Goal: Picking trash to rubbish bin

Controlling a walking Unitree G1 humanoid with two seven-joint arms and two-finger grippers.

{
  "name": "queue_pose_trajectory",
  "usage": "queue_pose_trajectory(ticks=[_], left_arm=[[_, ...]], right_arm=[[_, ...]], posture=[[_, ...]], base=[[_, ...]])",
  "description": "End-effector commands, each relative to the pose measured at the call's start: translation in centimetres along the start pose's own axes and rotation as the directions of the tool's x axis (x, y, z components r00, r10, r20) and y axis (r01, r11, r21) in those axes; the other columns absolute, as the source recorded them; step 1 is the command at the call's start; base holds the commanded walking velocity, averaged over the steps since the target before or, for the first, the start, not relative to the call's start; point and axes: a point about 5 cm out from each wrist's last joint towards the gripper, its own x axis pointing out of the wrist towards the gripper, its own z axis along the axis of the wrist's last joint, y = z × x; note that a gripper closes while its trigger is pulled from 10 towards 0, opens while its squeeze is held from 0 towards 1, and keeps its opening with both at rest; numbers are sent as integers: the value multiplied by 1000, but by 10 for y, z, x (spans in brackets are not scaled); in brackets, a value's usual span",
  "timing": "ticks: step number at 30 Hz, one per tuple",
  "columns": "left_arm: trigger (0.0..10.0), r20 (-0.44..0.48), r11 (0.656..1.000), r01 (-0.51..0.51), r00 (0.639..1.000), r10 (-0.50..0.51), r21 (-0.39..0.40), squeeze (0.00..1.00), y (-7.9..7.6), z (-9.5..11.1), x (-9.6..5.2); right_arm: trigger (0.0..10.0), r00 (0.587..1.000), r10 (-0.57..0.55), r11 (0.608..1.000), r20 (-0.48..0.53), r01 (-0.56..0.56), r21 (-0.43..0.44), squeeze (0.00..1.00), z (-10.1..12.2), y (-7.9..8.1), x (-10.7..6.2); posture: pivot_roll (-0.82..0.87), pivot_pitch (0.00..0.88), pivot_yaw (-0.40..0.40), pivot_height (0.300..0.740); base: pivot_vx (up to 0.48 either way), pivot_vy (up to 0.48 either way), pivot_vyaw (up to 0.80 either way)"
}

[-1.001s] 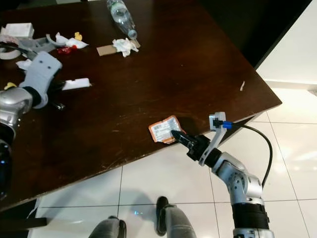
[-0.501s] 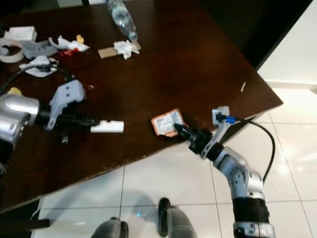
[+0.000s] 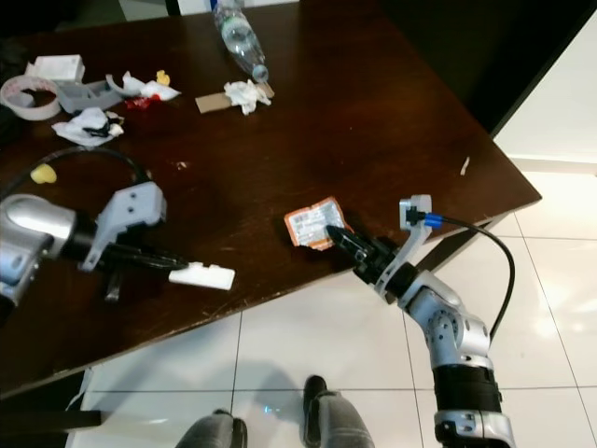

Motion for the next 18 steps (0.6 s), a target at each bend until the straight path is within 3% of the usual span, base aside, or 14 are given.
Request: queue_pose_trajectory(ticks=[1, 3, 6, 7, 11, 14, 15, 16, 17, 18], left_arm=[[10000, -1, 995, -93, 996, 93, 28, 0, 9, 11, -22], [10000, -9, 985, -165, 986, 165, 52, 0, 15, 20, -41], [10000, -6, 977, -203, 979, 203, 72, 0, 18, 28, -54], [10000, 2, 968, -224, 974, 225, 115, 0, 19, 39, -65], [10000, -28, 954, -224, 972, 234, 199, 0, 18, 48, -64], [10000, -37, 951, -223, 971, 237, 215, 0, 18, 49, -62], [10000, -45, 947, -222, 970, 239, 234, 165, 18, 49, -59], [10000, -45, 947, -222, 970, 239, 234, 165, 18, 49, -59], [10000, -41, 950, -200, 976, 216, 241, 537, 18, 49, -50], [10000, -41, 950, -200, 976, 216, 241, 537, 18, 49, -50]], right_arm=[[10000, 1000, -12, 1000, 12, 12, 19, 0, -4, -4, -3], [10000, 1000, -10, 1000, 21, 10, 18, 0, -3, -5, -1], [10000, 1000, -11, 1000, 26, 11, 19, 0, -3, -6, 1], [10000, 999, -10, 1000, 32, 9, 17, 0, -2, -7, 3], [10000, 999, -10, 1000, 44, 10, 16, 0, -1, -8, 6], [10000, 999, -12, 1000, 45, 11, 15, 0, -1, -8, 6], [10000, 999, -11, 1000, 49, 11, 15, 0, -1, -8, 7], [10000, 999, -11, 1000, 49, 11, 15, 0, -1, -8, 7], [10000, 999, -11, 1000, 52, 10, 16, 0, -1, -9, 9], [10000, 999, -11, 1000, 52, 10, 16, 0, -1, -9, 9]], posture=[[78, 238, -31, 740], [78, 229, -29, 740], [82, 217, -25, 740], [84, 212, -23, 740], [93, 194, -18, 740], [95, 188, -17, 740], [95, 188, -17, 740], [95, 188, -17, 740], [101, 172, -14, 740], [101, 172, -14, 740]], base=[[0, 0, 0], [0, 0, 0], [0, 0, 0], [0, 0, 0], [0, 0, 0], [0, 0, 0], [0, 0, 0], [0, 0, 0], [0, 0, 0], [0, 0, 0]])
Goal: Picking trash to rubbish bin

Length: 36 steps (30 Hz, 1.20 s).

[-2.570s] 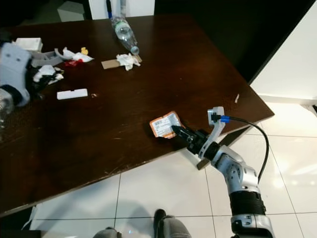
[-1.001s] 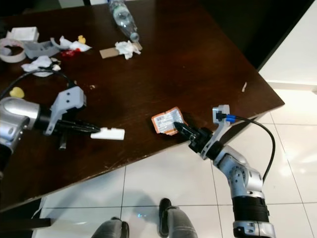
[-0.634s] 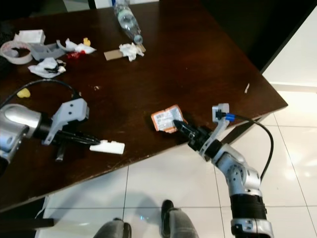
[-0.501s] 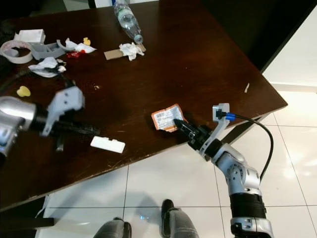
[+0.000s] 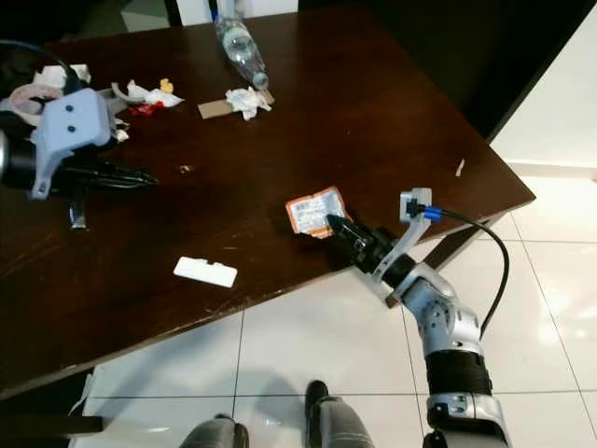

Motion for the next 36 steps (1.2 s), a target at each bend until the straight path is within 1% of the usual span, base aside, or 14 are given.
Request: queue_pose_trajectory(ticks=[1, 2, 4, 8, 10, 11, 12, 17, 19, 20, 24, 28, 30, 36], left_arm=[[10000, -32, 997, 68, 997, -66, 44, 1000, -7, 0, 14], [10000, -32, 997, 68, 997, -66, 44, 1000, -7, 0, 14], [10000, -68, 982, 179, 982, -176, 52, 1000, -17, -4, 35], [10000, -75, 969, 241, 969, -236, 55, 1000, -24, -5, 46], [10000, -96, 953, 286, 956, -277, 99, 1000, -30, -4, 60], [10000, -96, 953, 286, 956, -277, 99, 1000, -30, -4, 60], [10000, -123, 940, 302, 950, -285, 156, 1000, -33, -2, 73], [10000, -163, 926, 306, 948, -274, 220, 1000, -34, 0, 81], [10000, -245, 890, 346, 928, -279, 297, 1000, -38, 2, 87], [10000, -245, 890, 346, 928, -279, 297, 1000, -38, 2, 87], [10000, -310, 827, 416, 899, -311, 378, 1000, -45, 9, 95], [10000, -314, 815, 425, 895, -316, 394, 1000, -46, 12, 98], [10000, -358, 780, 457, 878, -318, 428, 1000, -49, 11, 108], [10000, -383, 768, 469, 869, -313, 435, 1000, -52, 4, 121]], right_arm=[[10000, 1000, -6, 1000, 8, 6, 8, 0, -3, -2, 0], [10000, 1000, -6, 1000, 8, 6, 8, 0, -3, -2, 0], [10000, 1000, -6, 1000, 5, 6, 8, 0, -5, -3, 2], [10000, 1000, -5, 1000, 2, 5, 7, 0, -6, -4, 3], [10000, 1000, -1, 1000, -4, 1, 8, 0, -8, -4, 5], [10000, 1000, -1, 1000, -4, 1, 8, 0, -8, -4, 5], [10000, 1000, 6, 1000, -15, -6, 10, 0, -11, -2, 6], [10000, 1000, 14, 1000, -21, -13, 13, 0, -14, -1, 8], [10000, 999, 22, 1000, -26, -21, 13, 0, -15, 0, 10], [10000, 999, 22, 1000, -26, -21, 13, 0, -15, 0, 10], [10000, 999, 17, 1000, -30, -17, 11, 0, -18, -1, 10], [10000, 999, 17, 1000, -31, -17, 11, 0, -18, -1, 10], [10000, 999, 15, 1000, -37, -15, 9, 0, -19, -2, 10], [10000, 999, -4, 1000, -39, 4, -1, 0, -18, -4, 11]], posture=[[103, 167, -14, 740], [103, 167, -14, 740], [106, 159, -14, 740], [106, 158, -15, 740], [106, 156, -18, 740], [106, 156, -18, 740], [106, 155, -21, 740], [105, 152, -24, 740], [107, 150, -25, 740], [107, 150, -25, 740], [108, 144, -28, 740], [107, 144, -28, 740], [106, 141, -30, 740], [98, 135, -30, 740]], base=[[0, 0, 0], [0, 0, 0], [0, 0, 0], [0, 0, 0], [0, 0, 0], [0, 0, 0], [0, 0, 0], [0, 0, 0], [0, 0, 0], [0, 0, 0], [0, 0, 0], [0, 0, 0], [0, 0, 0], [0, 0, 0]])
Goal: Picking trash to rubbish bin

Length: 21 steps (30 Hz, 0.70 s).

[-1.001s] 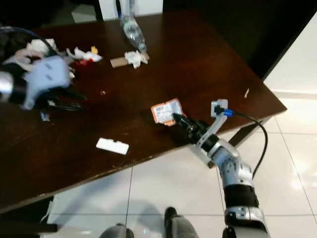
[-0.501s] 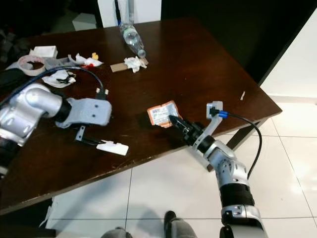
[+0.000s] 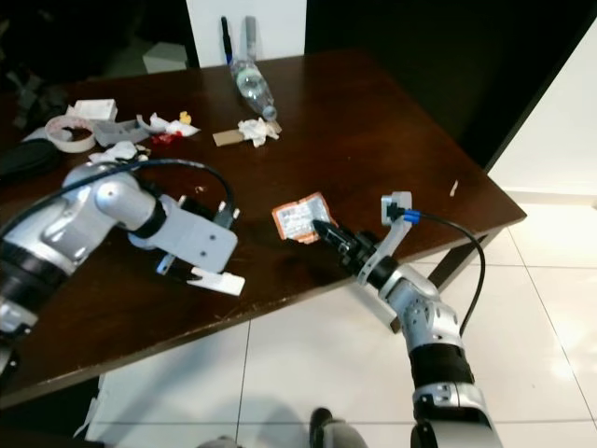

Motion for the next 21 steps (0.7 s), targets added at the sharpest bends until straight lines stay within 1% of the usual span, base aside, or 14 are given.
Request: queue_pose_trajectory(ticks=[1, 3, 4, 7, 8, 10, 11, 12, 13, 14, 15, 19, 21], left_arm=[[10000, -6, 999, 22, 1000, -22, 23, 1000, 0, 3, 10], [10000, -9, 999, 25, 1000, -25, 24, 1000, -1, 2, 12], [10000, -15, 1000, 15, 1000, -15, 10, 1000, 0, 0, 18], [10000, -18, 1000, 4, 1000, -4, 1, 1000, 2, 0, 20], [10000, -33, 1000, 16, 999, -17, -7, 1000, 1, -2, 24], [10000, -33, 1000, 22, 999, -23, -10, 1000, 1, -3, 25], [10000, -32, 1000, 24, 999, -24, -10, 533, 2, -3, 27], [10000, -32, 1000, 24, 999, -24, -10, 533, 2, -3, 27], [10000, -32, 1000, 22, 999, -22, -6, 114, 2, -3, 28], [10000, -32, 1000, 22, 999, -22, -6, 114, 2, -3, 28], [10000, -31, 1000, 24, 999, -24, -6, 0, 3, -3, 30], [10000, -33, 999, 33, 999, -33, -2, 0, 2, -3, 32], [10000, -26, 998, 61, 998, -61, -2, 0, -1, -1, 36]], right_arm=[[10000, 1000, -23, 1000, -7, 23, -2, 0, -3, -3, -3], [10000, 1000, -22, 1000, -8, 22, -3, 0, -3, -3, -3], [10000, 1000, -23, 1000, -12, 23, -6, 0, -4, -4, -3], [10000, 1000, -24, 1000, -12, 24, -6, 0, -4, -4, -3], [10000, 1000, -26, 1000, -13, 26, -6, 0, -5, -4, -4], [10000, 1000, -27, 1000, -12, 27, -7, 0, -4, -4, -4], [10000, 1000, -29, 1000, -10, 29, -7, 0, -4, -5, -4], [10000, 1000, -29, 1000, -10, 29, -7, 0, -4, -5, -4], [10000, 1000, -30, 1000, -9, 30, -8, 0, -4, -5, -5], [10000, 1000, -30, 1000, -9, 30, -8, 0, -4, -5, -5], [10000, 999, -32, 999, -6, 32, -8, 0, -3, -5, -5], [10000, 999, -34, 999, -5, 34, -9, 0, -3, -5, -5], [10000, 999, -39, 999, -3, 39, -10, 0, -3, -6, -7]], posture=[[97, 135, -30, 740], [96, 135, -29, 740], [94, 139, -27, 740], [93, 140, -27, 740], [90, 142, -25, 740], [90, 142, -25, 740], [88, 144, -23, 740], [88, 144, -23, 740], [87, 145, -23, 740], [87, 145, -23, 740], [84, 148, -21, 740], [82, 148, -21, 740], [78, 150, -17, 740]], base=[[0, 0, 0], [0, 0, 0], [0, 0, 0], [0, 0, 0], [0, 0, 0], [0, 0, 0], [0, 0, 0], [0, 0, 0], [0, 0, 0], [0, 0, 0], [0, 0, 0], [0, 0, 0], [0, 0, 0]])
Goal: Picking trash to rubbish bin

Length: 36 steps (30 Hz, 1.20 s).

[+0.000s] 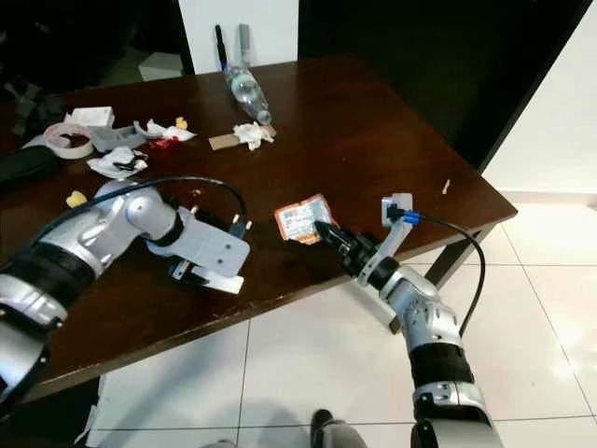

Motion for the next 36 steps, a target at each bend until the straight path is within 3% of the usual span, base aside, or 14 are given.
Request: queue_pose_trajectory(ticks=[1, 6, 15, 23, 28, 36], left_arm=[[10000, 17, 998, 62, 998, -62, 13, 0, -5, 6, 12], [10000, 30, 995, 95, 995, -95, 6, 0, -5, 6, 10], [10000, 89, 995, 103, 991, -101, -14, 0, 3, 10, -13], [10000, 73, 997, 71, 995, -70, -10, 0, 6, 9, -19], [10000, 76, 995, 103, 992, -101, -19, 0, 1, 9, -19], [10000, 69, 990, 134, 989, -131, -46, 0, -5, 10, -13]], right_arm=[[10000, 1000, -27, 1000, 0, 27, -8, 0, -1, -4, -6], [10000, 1000, -30, 1000, 2, 30, -8, 0, -1, -4, -7], [10000, 1000, 13, 1000, 16, -13, -10, 0, 1, -3, -12], [10000, 1000, 2, 1000, 27, -1, -25, 0, 8, -10, -21], [10000, 999, 43, 999, 15, -43, -32, 0, 11, -9, -26], [10000, 966, 256, 965, -28, -257, -56, 0, 14, 5, -48]], posture=[[78, 150, -17, 740], [78, 151, -13, 740], [79, 153, -14, 740], [81, 155, -20, 740], [81, 156, -22, 740], [80, 158, -19, 740]], base=[[0, 0, 0], [0, 0, 0], [0, 0, 0], [0, 0, 0], [0, 0, 0], [0, 0, 0]])
